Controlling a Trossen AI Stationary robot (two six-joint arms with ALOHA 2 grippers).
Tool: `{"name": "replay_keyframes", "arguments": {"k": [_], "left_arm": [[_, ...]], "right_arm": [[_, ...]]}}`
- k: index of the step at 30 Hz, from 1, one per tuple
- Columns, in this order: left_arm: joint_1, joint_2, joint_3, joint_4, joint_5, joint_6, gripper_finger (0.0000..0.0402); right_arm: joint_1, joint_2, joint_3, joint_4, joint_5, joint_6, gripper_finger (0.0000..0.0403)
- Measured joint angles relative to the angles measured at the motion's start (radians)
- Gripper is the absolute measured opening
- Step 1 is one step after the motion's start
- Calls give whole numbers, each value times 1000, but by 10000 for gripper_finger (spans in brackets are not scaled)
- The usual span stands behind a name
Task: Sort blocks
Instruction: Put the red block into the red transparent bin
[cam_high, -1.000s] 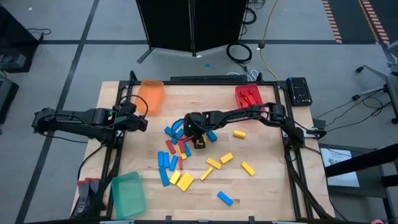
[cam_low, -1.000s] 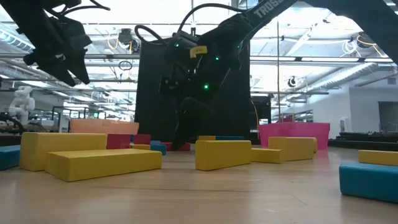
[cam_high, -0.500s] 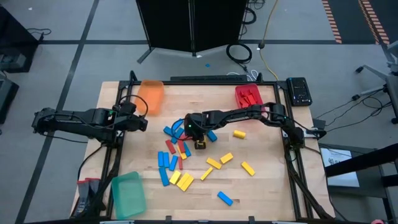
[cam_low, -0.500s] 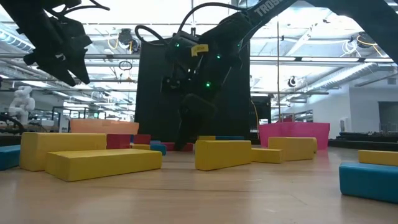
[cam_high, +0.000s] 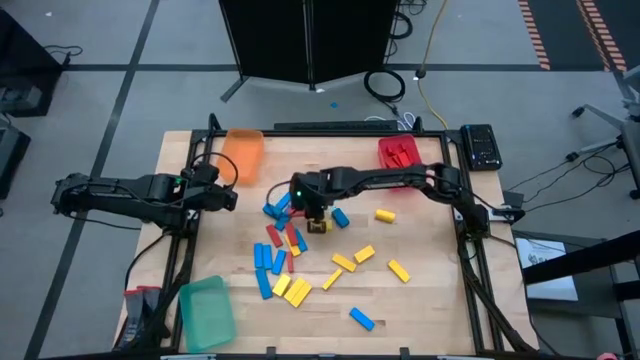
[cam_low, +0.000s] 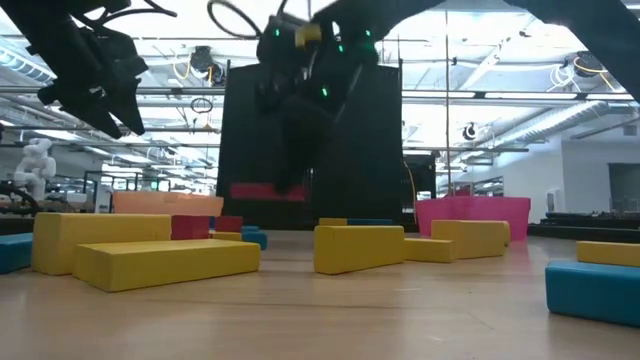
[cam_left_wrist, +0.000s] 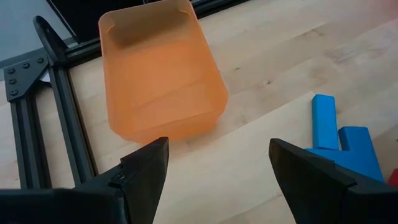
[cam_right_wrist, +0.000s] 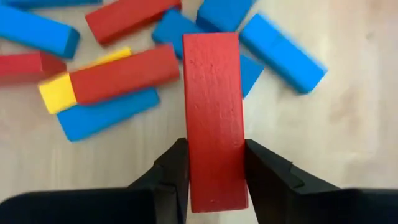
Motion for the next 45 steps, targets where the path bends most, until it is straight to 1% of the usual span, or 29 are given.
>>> {"name": "replay_keyframes", "arguments": {"k": [4, 7, 9, 13, 18, 22, 26, 28, 34, 38, 45], "left_arm": [[0, 0, 0, 0, 0, -1, 285], [0, 0, 0, -1, 0, 0, 285], [0, 0, 0, -2, 1, -2, 285], [0, 0, 0, -3, 1, -2, 285], [0, 0, 0, -3, 1, -2, 285], [0, 0, 0, -2, -4, -6, 285], [0, 0, 0, 1, -13, -9, 285], [0, 0, 0, 1, -18, -9, 285], [0, 0, 0, 1, -19, -9, 285], [0, 0, 0, 1, -19, -10, 285], [0, 0, 0, 1, -18, -11, 285]], "right_arm": [[-31, -27, 55, -121, 1, -41, 108], [-73, -69, 33, -235, 1, -59, 108], [-104, -103, -9, -271, 2, -68, 108], [-171, -223, -145, -289, 13, -65, 108], [-268, -431, -357, -266, 88, -13, 108], [-375, -589, -522, -221, 133, 94, 108], [-470, -679, -637, -201, 172, 198, 108], [-506, -699, -665, -201, 208, 252, 108], [-567, -677, -676, -160, 216, 349, 108], [-586, -635, -676, -124, 209, 369, 108], [-600, -559, -676, -130, 207, 378, 108]]}}
